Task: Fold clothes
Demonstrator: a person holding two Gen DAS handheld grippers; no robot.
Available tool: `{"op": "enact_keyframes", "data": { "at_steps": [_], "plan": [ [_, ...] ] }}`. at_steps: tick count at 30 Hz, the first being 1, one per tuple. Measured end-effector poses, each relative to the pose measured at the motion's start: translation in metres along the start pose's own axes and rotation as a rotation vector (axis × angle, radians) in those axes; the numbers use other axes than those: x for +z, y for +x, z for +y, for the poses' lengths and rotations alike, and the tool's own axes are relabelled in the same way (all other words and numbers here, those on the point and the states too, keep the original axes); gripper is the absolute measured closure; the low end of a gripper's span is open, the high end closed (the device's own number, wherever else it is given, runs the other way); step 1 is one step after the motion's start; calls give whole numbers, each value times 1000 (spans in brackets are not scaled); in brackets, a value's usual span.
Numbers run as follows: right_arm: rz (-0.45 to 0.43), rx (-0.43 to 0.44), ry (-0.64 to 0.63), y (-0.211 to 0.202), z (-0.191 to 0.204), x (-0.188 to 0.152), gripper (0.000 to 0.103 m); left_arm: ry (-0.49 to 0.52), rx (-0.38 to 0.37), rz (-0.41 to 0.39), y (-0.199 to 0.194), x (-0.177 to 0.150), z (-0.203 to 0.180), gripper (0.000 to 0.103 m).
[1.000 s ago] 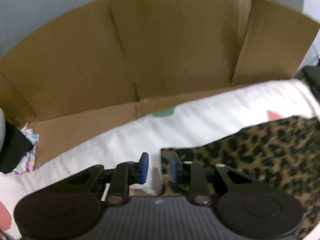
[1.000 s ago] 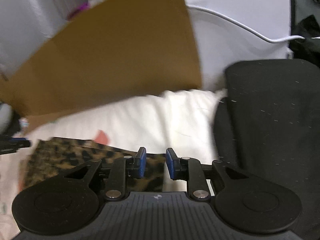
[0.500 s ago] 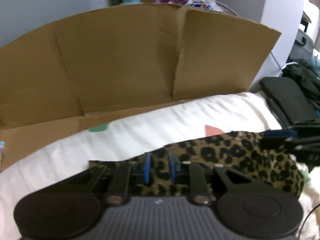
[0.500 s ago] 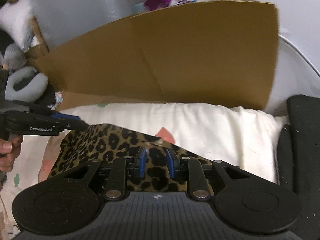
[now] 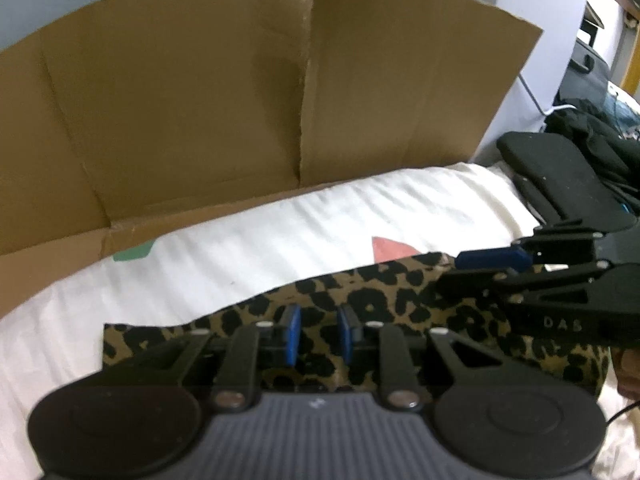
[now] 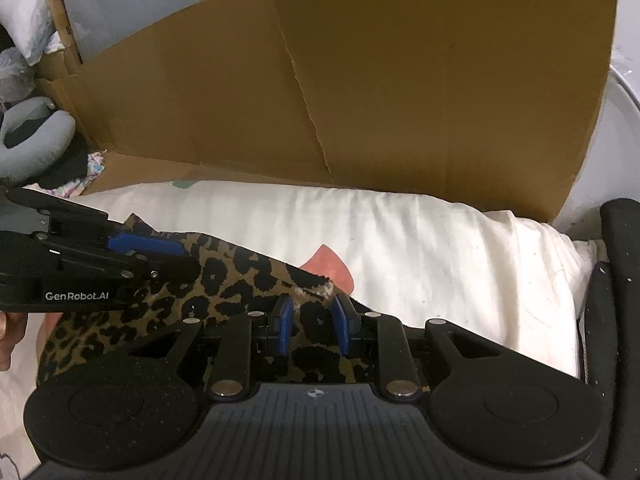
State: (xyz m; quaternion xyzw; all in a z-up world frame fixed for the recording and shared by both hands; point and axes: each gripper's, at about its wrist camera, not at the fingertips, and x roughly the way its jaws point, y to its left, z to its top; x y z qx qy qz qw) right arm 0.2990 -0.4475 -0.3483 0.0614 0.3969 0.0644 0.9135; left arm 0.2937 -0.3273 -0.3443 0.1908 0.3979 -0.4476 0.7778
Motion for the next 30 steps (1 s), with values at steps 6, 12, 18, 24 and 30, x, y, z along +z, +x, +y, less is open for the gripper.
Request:
{"op": "enact_keyframes", "data": {
  "at_steps": [6,12,18,24,30],
  "plan": [
    [24,-10,-37,13,5,-1,78,-28,-2,9,11,-5,7,78],
    [29,-3,-24,12,1,0,78,-16,5,-10,12,-9,6,78],
    [-42,-8,-38,-13,8,15,80,-38,30,-28,13,-12,4,79],
    [-1,13,-32,-3,12,3,81,-63,8,-30,14,-12,10,79],
    [36,34,-4,8,5,-4,80,-64,15,-37,9,-11,8,80]
  ]
}}
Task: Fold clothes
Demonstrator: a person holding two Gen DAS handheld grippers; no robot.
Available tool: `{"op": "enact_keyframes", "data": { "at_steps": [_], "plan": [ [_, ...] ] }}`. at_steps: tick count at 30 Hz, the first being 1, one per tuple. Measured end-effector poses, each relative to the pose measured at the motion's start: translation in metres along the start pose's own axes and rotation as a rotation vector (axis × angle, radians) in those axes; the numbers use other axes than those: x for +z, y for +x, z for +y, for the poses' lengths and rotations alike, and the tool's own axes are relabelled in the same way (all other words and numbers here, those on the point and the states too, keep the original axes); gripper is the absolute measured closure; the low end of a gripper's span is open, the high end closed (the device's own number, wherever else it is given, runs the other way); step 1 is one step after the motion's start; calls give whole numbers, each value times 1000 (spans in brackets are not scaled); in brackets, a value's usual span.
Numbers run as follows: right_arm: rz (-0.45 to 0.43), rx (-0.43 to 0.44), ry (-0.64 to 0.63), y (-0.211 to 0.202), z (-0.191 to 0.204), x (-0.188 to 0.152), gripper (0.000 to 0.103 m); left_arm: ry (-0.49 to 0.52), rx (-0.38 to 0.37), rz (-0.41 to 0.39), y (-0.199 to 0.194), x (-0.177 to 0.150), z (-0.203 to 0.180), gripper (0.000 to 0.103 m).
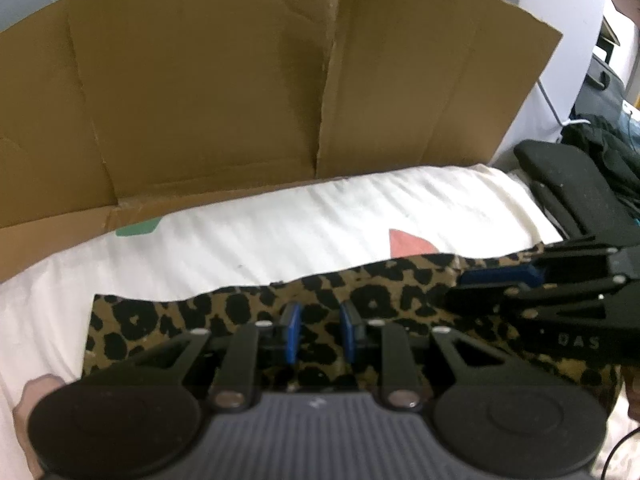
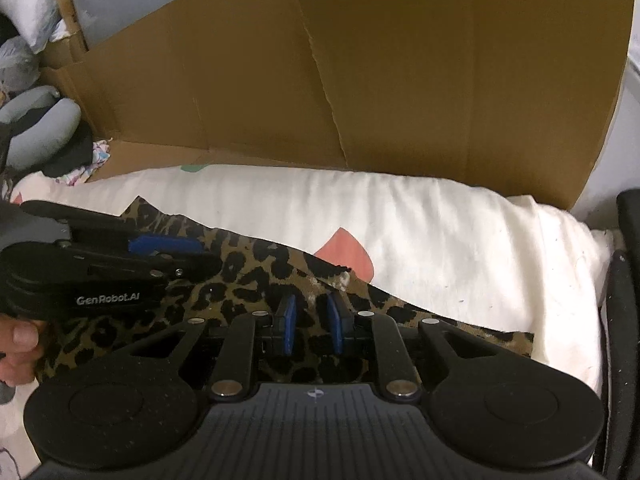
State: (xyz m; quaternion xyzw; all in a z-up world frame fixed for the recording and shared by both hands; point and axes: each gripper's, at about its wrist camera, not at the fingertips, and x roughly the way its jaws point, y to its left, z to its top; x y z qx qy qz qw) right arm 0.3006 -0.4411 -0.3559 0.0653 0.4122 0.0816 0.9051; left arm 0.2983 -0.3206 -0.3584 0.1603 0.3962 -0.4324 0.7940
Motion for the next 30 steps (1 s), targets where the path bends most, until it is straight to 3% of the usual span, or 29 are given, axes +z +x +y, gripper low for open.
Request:
{"op": "enact_keyframes", "data": {
  "at_steps": [12,22,25,30],
  "plan": [
    [-1,26,36,3,-3,-6,80,-51,-96,-55,-21,10,-29,77],
    [-5,51,81,2,-10,-4,81,-75,-127,-18,-3,-2,-21,73],
    [-22,63,125,-8,-15,-3,81,-60,-127,-3,0,-1,-20,73],
    [-54,39,90,-32,-12,-11,79,-58,-127,21,2,2,-20,73]
  ]
}}
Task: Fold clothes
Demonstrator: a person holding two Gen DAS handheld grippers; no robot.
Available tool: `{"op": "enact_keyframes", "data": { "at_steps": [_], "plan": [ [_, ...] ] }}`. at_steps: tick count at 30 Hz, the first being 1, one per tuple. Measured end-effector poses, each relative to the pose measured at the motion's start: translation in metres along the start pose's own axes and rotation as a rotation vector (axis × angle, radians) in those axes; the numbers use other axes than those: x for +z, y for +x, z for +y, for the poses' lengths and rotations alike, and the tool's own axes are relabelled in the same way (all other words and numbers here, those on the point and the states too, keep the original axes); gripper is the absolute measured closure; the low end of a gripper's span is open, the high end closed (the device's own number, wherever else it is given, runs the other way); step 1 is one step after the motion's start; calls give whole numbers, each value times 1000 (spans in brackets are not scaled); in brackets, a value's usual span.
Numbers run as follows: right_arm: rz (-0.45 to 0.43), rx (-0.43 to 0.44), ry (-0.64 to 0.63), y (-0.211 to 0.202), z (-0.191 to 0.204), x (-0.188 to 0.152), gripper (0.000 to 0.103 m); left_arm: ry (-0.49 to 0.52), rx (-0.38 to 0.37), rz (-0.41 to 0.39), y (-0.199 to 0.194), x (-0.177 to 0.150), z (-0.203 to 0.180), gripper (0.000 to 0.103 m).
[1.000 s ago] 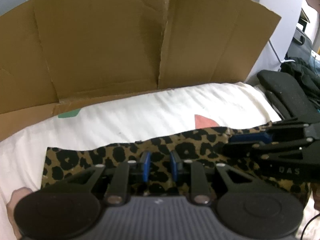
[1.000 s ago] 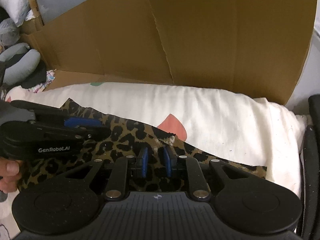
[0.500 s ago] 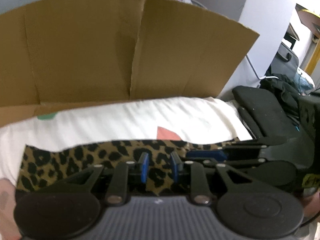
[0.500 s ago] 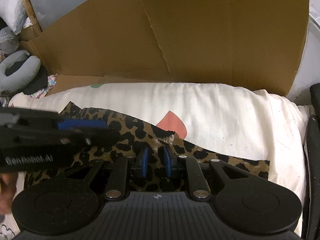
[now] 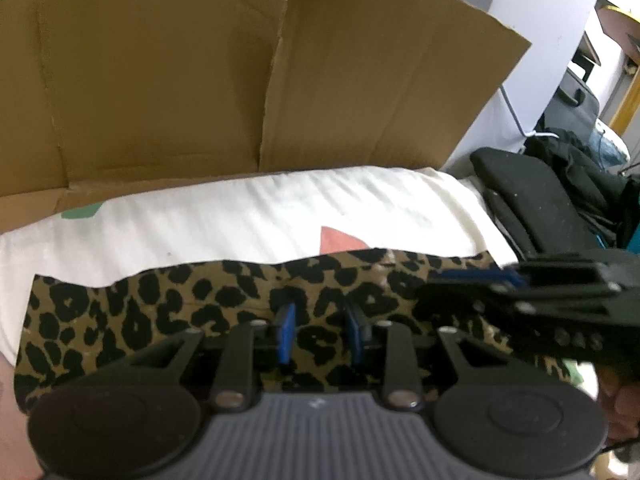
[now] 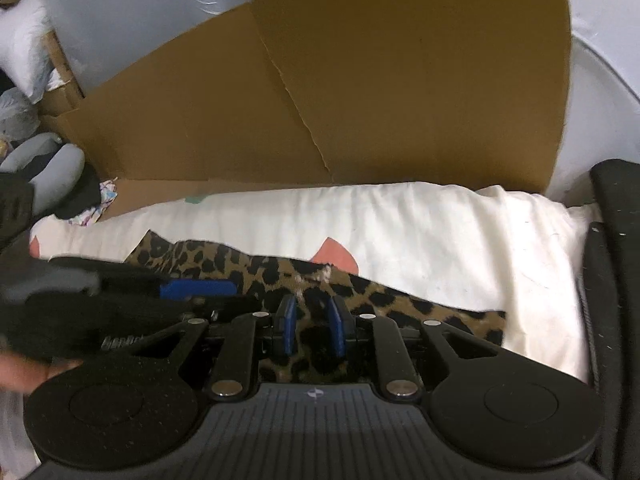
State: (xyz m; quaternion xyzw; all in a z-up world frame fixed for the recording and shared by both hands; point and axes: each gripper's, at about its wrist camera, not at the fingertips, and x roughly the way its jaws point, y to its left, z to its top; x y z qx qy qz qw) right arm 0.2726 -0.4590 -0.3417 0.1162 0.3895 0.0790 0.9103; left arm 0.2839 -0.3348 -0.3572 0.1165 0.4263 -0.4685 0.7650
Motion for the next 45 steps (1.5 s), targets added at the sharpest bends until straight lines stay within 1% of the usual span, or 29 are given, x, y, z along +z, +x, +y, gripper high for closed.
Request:
{"op": "enact_keyframes", "data": {
  "at_steps": [3,8,10,14,17,21,25,29,32,35,37,40,43,45],
  "plan": [
    [19,-6,-37,-7,1,-13,79,1,-3,9,1,1,1,72],
    [80,-32,-78,-8,-5,-34,79,19,-7,16,3,2,0,72],
    [90,-49,-76,-10,-13,-39,80,22,-7,15,3,2,0,72],
    [109,-110,-56,-17,-31,-41,81,22,-7,16,2,3,1,72],
    [101,-125,-8,-29,-44,-39,80,18,-9,22,2,4,1,72],
    [56,-100,22,-51,-45,-34,79,14,-9,32,3,6,1,73],
    [34,-60,28,-69,-34,-29,79,12,-9,40,3,6,1,73],
    [20,-36,50,-86,-12,-27,79,4,-13,46,4,7,3,72],
    [13,8,82,-94,9,-32,79,0,-17,50,4,8,3,72],
    [12,29,90,-92,32,-42,79,-1,-20,45,4,7,4,72],
    [9,30,66,-85,45,-53,78,-1,-21,42,4,6,4,72],
    [3,4,2,-72,58,-68,78,-4,-23,39,4,6,5,72],
    [6,-29,-68,-60,63,-78,78,-5,-24,35,3,5,5,72],
    [21,-47,-79,-54,60,-84,79,-5,-25,32,3,5,5,72]
  ]
}}
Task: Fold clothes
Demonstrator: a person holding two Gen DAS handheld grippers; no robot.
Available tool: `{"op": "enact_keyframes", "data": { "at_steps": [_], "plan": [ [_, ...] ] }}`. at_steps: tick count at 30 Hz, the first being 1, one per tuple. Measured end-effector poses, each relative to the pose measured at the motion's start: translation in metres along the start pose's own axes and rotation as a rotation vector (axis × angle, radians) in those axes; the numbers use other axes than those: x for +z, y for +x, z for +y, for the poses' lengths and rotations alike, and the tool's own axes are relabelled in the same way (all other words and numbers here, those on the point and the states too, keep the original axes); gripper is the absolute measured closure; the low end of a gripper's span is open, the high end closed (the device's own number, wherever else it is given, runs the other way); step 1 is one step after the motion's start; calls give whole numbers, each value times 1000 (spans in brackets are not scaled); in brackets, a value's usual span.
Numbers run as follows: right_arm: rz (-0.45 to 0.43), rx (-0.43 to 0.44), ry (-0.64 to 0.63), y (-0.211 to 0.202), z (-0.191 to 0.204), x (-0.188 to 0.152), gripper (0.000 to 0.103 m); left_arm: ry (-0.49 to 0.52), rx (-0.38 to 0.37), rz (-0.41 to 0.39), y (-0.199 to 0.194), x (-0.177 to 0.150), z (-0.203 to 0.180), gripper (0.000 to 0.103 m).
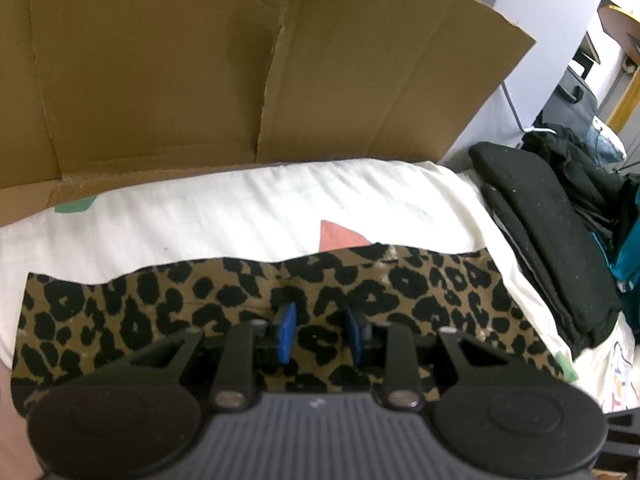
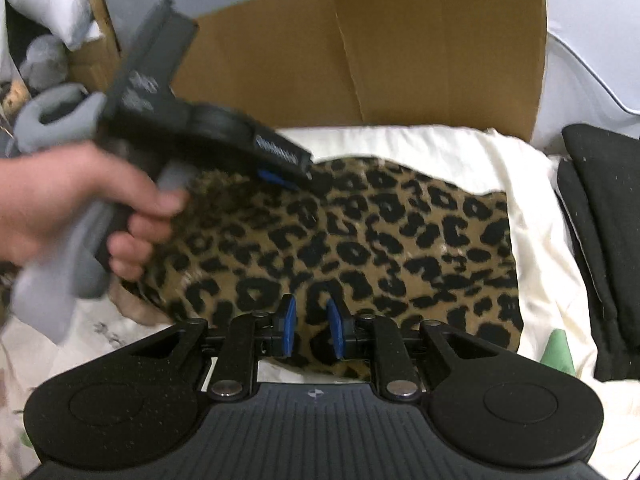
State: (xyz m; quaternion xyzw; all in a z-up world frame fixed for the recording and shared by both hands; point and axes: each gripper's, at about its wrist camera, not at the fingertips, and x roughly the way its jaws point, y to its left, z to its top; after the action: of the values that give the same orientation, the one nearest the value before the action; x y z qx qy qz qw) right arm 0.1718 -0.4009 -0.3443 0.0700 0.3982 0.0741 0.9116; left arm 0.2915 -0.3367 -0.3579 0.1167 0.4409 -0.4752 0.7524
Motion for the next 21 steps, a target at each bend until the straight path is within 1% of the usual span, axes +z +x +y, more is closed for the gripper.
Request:
{"op": "enact_keyframes", "data": {
  "at_steps": [7,13,19,21],
  "plan": [
    [22,-61,-37,0,-19,-12,80,-6,-8,-9,0,0,2,73],
    [22,-131,-23,-9,-45,-20,82,-6,-11,-11,0,-1,4,72],
    [26,-160,6,-17,-53,-24,83,4,-14,0,1,2,4,72],
    [31,-163,38,-14,-57,-24,83,-7,-11,3,-1,3,3,73]
  ]
}}
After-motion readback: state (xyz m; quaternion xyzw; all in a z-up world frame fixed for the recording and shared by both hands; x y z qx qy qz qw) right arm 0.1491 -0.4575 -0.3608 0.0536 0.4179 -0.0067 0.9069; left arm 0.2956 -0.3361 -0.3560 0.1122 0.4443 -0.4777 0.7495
